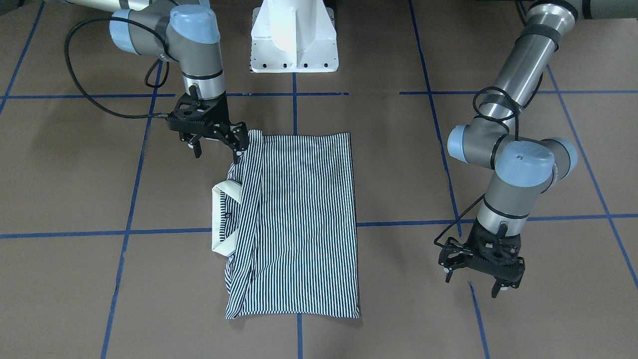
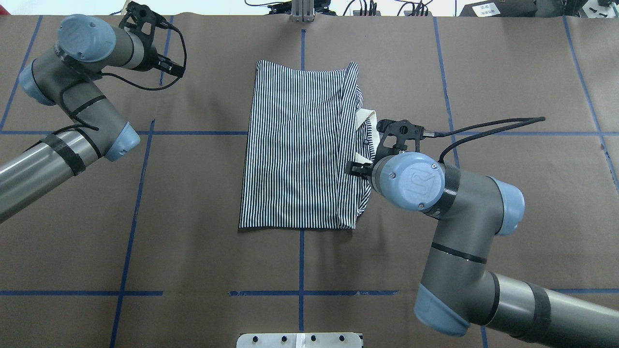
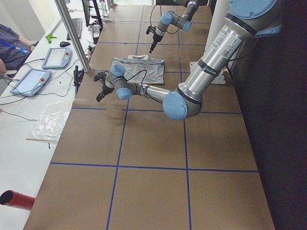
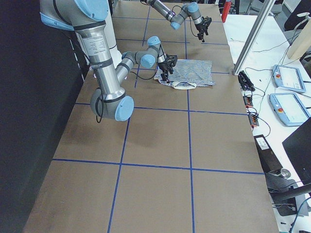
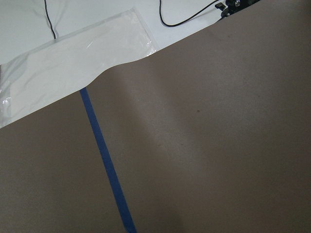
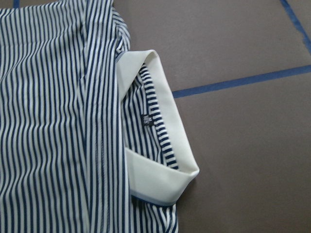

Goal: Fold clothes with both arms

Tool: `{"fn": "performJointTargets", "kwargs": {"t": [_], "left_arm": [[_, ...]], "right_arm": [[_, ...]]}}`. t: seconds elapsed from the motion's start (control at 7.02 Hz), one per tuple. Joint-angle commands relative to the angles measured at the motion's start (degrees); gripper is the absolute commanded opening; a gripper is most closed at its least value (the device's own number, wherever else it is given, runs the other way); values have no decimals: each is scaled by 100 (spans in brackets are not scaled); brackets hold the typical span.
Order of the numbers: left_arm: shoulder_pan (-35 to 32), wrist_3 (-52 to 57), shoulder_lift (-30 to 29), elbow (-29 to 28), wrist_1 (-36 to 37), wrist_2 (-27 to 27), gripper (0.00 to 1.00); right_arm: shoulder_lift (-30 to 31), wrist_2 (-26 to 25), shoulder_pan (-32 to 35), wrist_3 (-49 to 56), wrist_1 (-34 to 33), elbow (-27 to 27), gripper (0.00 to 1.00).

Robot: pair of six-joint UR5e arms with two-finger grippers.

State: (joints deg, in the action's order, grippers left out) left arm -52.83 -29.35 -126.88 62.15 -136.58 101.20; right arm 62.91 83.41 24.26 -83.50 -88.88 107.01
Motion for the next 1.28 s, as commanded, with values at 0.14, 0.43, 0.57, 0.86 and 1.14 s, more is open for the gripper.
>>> {"fn": "performJointTargets", "kwargs": {"t": [0.14, 0.43, 0.57, 0.86, 1.14], "left_arm": [[-16, 0, 6, 17, -9, 304, 100], [-25, 0, 14, 17, -9, 304, 100], [-34, -35, 32, 17, -9, 304, 100], [-34, -88, 102, 69, -26, 304, 100], [-34, -97, 225, 210, -26, 304, 100]], "right_arm": [[-297, -738, -746, 1427, -454, -13, 77], [-306, -809, -1053, 2465, -473, -22, 77], [-297, -818, -1185, 2766, -473, -57, 70], [-297, -975, -1301, 3067, -473, -101, 47], [-297, -1107, -1301, 3428, -464, -127, 25]]}}
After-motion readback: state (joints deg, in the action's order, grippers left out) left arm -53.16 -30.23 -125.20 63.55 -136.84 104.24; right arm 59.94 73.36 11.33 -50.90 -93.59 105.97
